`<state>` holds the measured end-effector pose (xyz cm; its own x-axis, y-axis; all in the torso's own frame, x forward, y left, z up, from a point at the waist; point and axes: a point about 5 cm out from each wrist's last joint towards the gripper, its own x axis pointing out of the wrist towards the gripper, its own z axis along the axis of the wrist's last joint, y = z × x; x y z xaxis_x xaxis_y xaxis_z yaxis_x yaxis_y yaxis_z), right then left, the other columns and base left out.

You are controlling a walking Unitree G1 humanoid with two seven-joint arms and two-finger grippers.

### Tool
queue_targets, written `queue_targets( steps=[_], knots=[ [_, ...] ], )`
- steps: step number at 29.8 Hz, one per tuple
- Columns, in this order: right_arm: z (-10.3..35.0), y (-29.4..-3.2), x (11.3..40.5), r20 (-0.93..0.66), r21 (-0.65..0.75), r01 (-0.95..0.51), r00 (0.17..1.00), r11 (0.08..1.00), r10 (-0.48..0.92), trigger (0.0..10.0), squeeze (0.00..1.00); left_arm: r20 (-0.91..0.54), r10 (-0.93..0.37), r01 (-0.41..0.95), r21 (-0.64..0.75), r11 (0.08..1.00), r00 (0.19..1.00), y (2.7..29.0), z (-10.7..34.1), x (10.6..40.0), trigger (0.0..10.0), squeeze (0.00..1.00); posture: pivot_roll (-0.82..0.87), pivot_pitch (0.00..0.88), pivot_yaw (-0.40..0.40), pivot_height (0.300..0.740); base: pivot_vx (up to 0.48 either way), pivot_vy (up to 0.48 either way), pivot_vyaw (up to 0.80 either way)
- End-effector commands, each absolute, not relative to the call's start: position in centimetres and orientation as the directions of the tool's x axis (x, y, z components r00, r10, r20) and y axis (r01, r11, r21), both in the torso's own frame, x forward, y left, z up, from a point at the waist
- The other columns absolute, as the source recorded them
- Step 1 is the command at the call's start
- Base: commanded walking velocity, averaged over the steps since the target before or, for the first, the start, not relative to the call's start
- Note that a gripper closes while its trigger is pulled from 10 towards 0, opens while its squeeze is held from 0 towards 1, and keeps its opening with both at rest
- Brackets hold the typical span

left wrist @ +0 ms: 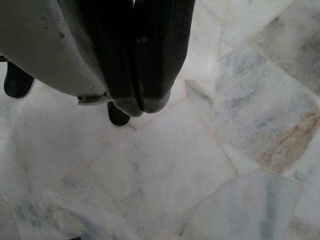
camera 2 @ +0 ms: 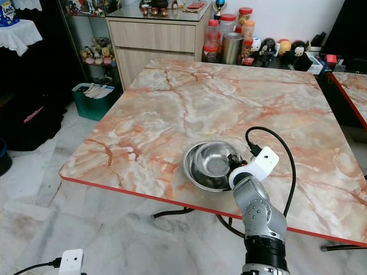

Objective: Setting the table

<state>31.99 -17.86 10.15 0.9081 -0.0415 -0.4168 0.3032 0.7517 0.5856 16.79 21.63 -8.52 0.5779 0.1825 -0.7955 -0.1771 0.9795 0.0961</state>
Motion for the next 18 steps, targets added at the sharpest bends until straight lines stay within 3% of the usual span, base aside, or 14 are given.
queue_targets(
  steps=[1, 6, 8, 9, 10, 11, 18],
  knots=[
    [10.41, -18.09, 32.24, -0.411, 0.583, 0.302, 0.910, 0.754, -0.046, 10.0, 0.84, -0.808, 0.187, -0.185, 0.098, 0.978, 0.559, 21.76, -8.72, 16.36, 10.0, 0.00, 0.02, 0.037, -0.004, 0.740, 0.000, 0.000, 0.00],
    [10.39, -18.04, 32.25, -0.413, 0.583, 0.301, 0.910, 0.755, -0.043, 10.0, 0.88, -0.808, 0.187, -0.186, 0.097, 0.978, 0.558, 21.78, -8.72, 16.33, 10.0, 0.00, 0.02, 0.038, -0.004, 0.740, 0.000, 0.000, 0.00],
    [10.46, -18.05, 32.25, -0.411, 0.584, 0.301, 0.910, 0.754, -0.045, 10.0, 0.85, -0.808, 0.187, -0.187, 0.097, 0.978, 0.558, 21.78, -8.72, 16.34, 10.0, 0.00, 0.02, 0.038, -0.004, 0.740, 0.000, 0.000, 0.00],
    [10.48, -18.07, 32.25, -0.413, 0.581, 0.303, 0.910, 0.756, -0.047, 10.0, 0.31, -0.808, 0.186, -0.187, 0.096, 0.978, 0.559, 21.77, -8.72, 16.34, 10.0, 0.00, 0.02, 0.037, -0.004, 0.740, 0.000, 0.000, 0.00],
    [10.48, -18.07, 32.25, -0.413, 0.580, 0.303, 0.909, 0.756, -0.048, 10.0, 0.31, -0.808, 0.186, -0.187, 0.096, 0.978, 0.559, 21.77, -8.72, 16.34, 10.0, 0.00, 0.02, 0.037, -0.004, 0.740, 0.000, 0.000, 0.00],
    [10.49, -18.08, 32.25, -0.414, 0.578, 0.304, 0.909, 0.757, -0.049, 10.0, 0.00, -0.808, 0.186, -0.187, 0.096, 0.978, 0.559, 21.78, -8.72, 16.34, 10.0, 0.00, 0.02, 0.038, -0.003, 0.740, 0.000, 0.000, 0.00],
    [11.32, -18.59, 32.32, -0.388, 0.551, 0.309, 0.917, 0.776, -0.090, 10.0, 0.00, -0.806, 0.187, -0.191, 0.093, 0.977, 0.562, 21.73, -8.68, 16.45, 10.0, 0.00, 0.02, 0.037, -0.005, 0.740, 0.000, 0.000, 0.00]
  ],
)
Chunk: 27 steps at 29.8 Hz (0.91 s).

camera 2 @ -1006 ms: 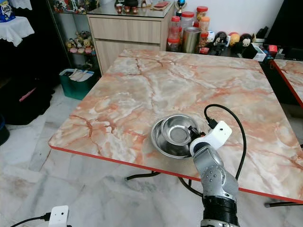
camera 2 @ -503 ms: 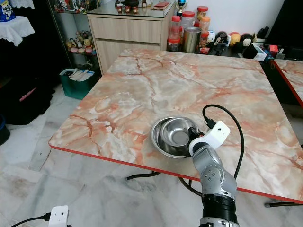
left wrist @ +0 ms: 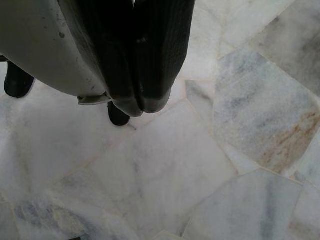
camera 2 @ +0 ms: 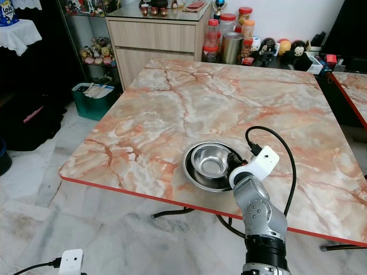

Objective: Setting the table

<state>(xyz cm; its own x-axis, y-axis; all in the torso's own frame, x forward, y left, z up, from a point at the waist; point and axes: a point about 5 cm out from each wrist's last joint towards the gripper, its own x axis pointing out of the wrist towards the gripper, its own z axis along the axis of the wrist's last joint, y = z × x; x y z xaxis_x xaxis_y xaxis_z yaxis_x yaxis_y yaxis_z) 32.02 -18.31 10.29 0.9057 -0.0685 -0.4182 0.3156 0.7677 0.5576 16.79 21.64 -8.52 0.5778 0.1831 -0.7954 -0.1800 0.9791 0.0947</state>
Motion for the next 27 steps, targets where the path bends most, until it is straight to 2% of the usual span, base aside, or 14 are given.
queue_targets(
  steps=[1, 10, 12, 14, 22, 23, 24, 26, 27],
  knots=[
    [11.6, -18.7, 32.3, -0.376, 0.541, 0.306, 0.921, 0.783, -0.100, 10.0, 0.00, -0.805, 0.187, -0.192, 0.092, 0.977, 0.563, 21.7, -8.7, 16.5, 10.0, 0.00, 0.02, 0.037, -0.005, 0.740, 0.000, 0.000, 0.00],
    [12.1, -18.8, 32.4, -0.340, 0.532, 0.292, 0.933, 0.795, -0.115, 10.0, 0.00, -0.804, 0.187, -0.193, 0.092, 0.977, 0.565, 21.7, -8.7, 16.5, 10.0, 0.00, 0.02, 0.036, -0.005, 0.740, 0.000, 0.000, 0.00],
    [14.9, -18.3, 32.8, -0.124, 0.479, 0.140, 0.988, 0.867, -0.091, 10.0, 0.00, -0.798, 0.185, -0.194, 0.087, 0.977, 0.574, 21.8, -8.6, 16.6, 10.0, 0.00, 0.01, 0.036, -0.003, 0.740, 0.000, 0.000, 0.00],
    [16.1, -17.5, 32.9, -0.025, 0.437, 0.052, 0.999, 0.898, -0.045, 10.0, 0.00, -0.796, 0.185, -0.195, 0.086, 0.977, 0.577, 21.8, -8.5, 16.6, 10.0, 0.00, 0.01, 0.034, -0.004, 0.740, 0.000, 0.000, 0.00],
    [16.4, -16.9, 33.1, 0.036, 0.451, 0.008, 0.999, 0.893, -0.028, 10.0, 0.00, -0.792, 0.195, -0.203, 0.092, 0.975, 0.578, 21.9, -8.5, 16.6, 10.0, 0.00, 0.02, 0.035, -0.007, 0.740, 0.000, 0.000, 0.00],
    [16.8, -16.9, 33.0, 0.096, 0.375, -0.021, 0.995, 0.927, -0.016, 10.0, 0.00, -0.791, 0.195, -0.203, 0.092, 0.975, 0.580, 21.9, -8.5, 16.6, 10.0, 0.00, 0.01, 0.035, -0.006, 0.740, 0.000, 0.000, 0.00],
    [16.8, -16.9, 33.0, 0.096, 0.375, -0.021, 0.995, 0.927, -0.016, 10.0, 0.00, -0.791, 0.195, -0.203, 0.092, 0.975, 0.580, 21.9, -8.5, 16.6, 10.0, 0.00, 0.01, 0.035, -0.006, 0.740, 0.000, 0.000, 0.00],
    [16.3, -16.7, 32.8, 0.124, 0.196, -0.042, 0.992, 0.980, 0.018, 10.0, 0.00, -0.790, 0.192, -0.197, 0.092, 0.976, 0.582, 21.8, -8.5, 16.6, 10.0, 0.00, 0.00, 0.034, -0.008, 0.740, 0.000, 0.000, 0.00],
    [16.1, -16.7, 32.7, 0.122, 0.161, -0.045, 0.992, 0.986, 0.026, 10.0, 0.00, -0.789, 0.191, -0.195, 0.092, 0.976, 0.584, 21.7, -8.5, 16.7, 10.0, 0.00, 0.00, 0.034, -0.008, 0.740, 0.000, 0.000, 0.00]
  ],
)
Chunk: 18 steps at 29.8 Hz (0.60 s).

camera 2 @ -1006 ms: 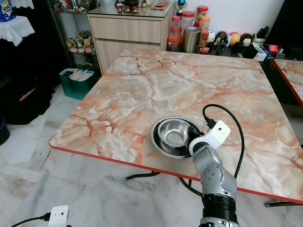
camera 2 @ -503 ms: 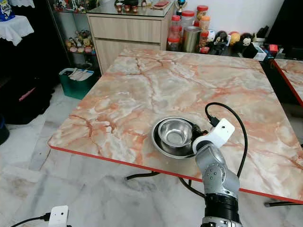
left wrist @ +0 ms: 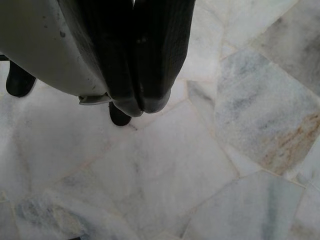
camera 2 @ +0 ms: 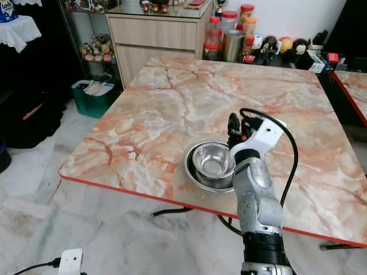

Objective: Setting the table

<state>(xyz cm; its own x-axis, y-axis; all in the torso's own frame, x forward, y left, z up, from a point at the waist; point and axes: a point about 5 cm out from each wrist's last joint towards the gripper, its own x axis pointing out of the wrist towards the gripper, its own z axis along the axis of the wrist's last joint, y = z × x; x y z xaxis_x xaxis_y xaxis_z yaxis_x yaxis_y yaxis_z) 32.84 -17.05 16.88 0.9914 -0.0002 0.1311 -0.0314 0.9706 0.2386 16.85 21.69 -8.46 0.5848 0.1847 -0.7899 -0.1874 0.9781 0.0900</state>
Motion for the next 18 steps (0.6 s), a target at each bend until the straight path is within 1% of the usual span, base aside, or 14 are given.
queue_targets(
  steps=[1, 4, 8, 11, 15, 18],
  knots=[
    [15.91, -16.64, 32.73, 0.121, 0.129, -0.048, 0.992, 0.990, 0.032, 10.0, 0.00, -0.788, 0.190, -0.193, 0.092, 0.977, 0.586, 21.67, -8.51, 16.71, 10.0, 0.00, 0.00, 0.034, -0.011, 0.740, 0.000, 0.000, 0.00],
    [15.87, -16.60, 32.78, 0.139, 0.107, -0.047, 0.990, 0.993, 0.031, 10.0, 0.00, -0.783, 0.193, -0.200, 0.090, 0.976, 0.592, 21.54, -8.48, 16.80, 10.0, 0.00, 0.00, 0.033, -0.014, 0.740, 0.000, 0.000, 0.00],
    [16.69, -15.85, 32.99, 0.198, 0.050, -0.082, 0.978, 0.995, 0.070, 10.0, 0.00, -0.773, 0.198, -0.196, 0.096, 0.976, 0.602, 21.50, -8.40, 16.90, 10.0, 0.00, -0.01, 0.023, -0.012, 0.740, 0.000, 0.000, 0.00],
    [16.71, -15.91, 33.28, 0.209, 0.073, -0.071, 0.976, 0.995, 0.054, 10.0, 0.00, -0.771, 0.200, -0.195, 0.100, 0.976, 0.604, 21.47, -8.37, 16.99, 10.0, 0.00, -0.01, 0.018, -0.012, 0.740, 0.000, -0.440, 0.00],
    [16.70, -15.94, 33.36, 0.218, 0.067, -0.067, 0.975, 0.996, 0.051, 10.0, 0.00, -0.769, 0.201, -0.199, 0.098, 0.975, 0.607, 21.45, -8.34, 17.05, 10.0, 0.00, -0.01, 0.018, -0.012, 0.740, 0.000, -0.480, 0.00],
    [16.73, -16.55, 33.51, 0.223, 0.066, -0.038, 0.975, 0.997, 0.023, 10.0, 0.00, -0.766, 0.200, -0.198, 0.097, 0.975, 0.611, 21.38, -8.30, 17.14, 10.0, 0.00, -0.01, 0.003, -0.012, 0.740, 0.000, -0.480, 0.00]
  ],
)
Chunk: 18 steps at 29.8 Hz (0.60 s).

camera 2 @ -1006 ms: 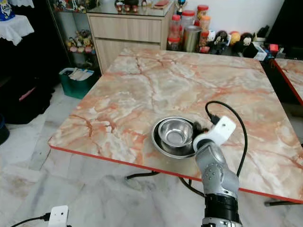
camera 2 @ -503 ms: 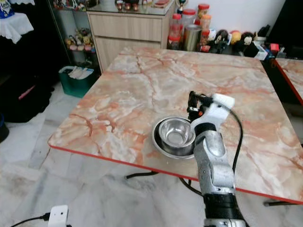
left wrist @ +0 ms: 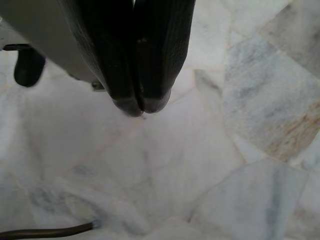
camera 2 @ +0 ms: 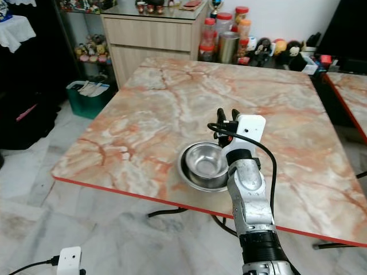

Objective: Setting the table

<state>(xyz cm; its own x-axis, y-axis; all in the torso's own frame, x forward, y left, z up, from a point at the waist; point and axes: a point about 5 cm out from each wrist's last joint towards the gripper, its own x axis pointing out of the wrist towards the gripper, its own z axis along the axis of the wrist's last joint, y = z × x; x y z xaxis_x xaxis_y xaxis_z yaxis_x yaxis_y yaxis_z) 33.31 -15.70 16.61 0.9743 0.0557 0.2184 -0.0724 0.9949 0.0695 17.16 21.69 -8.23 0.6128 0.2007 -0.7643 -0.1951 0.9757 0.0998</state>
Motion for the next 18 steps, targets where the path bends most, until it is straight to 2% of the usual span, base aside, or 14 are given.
queue_targets(
  steps=[1, 9, 18],
  knots=[
    [16.8, -16.8, 33.5, 0.230, 0.066, -0.028, 0.973, 0.997, 0.012, 10.0, 0.00, -0.765, 0.200, -0.199, 0.096, 0.975, 0.612, 21.4, -8.3, 17.2, 10.0, 0.00, -0.01, 0.001, -0.014, 0.740, 0.000, -0.480, 0.00],
    [16.4, -16.9, 32.9, 0.267, 0.030, -0.005, 0.964, 1.000, -0.003, 10.0, 0.00, -0.762, 0.195, -0.200, 0.088, 0.976, 0.617, 21.2, -8.3, 17.2, 10.0, 0.00, -0.01, 0.000, -0.013, 0.740, 0.000, -0.479, 0.00],
    [13.4, -17.1, 31.1, 0.198, -0.012, 0.002, 0.980, 1.000, 0.001, 10.0, 0.00, -0.759, 0.196, -0.198, 0.089, 0.976, 0.621, 21.3, -8.2, 17.2, 10.0, 0.00, -0.01, 0.000, -0.010, 0.740, 0.000, -0.474, 0.00]
  ],
)
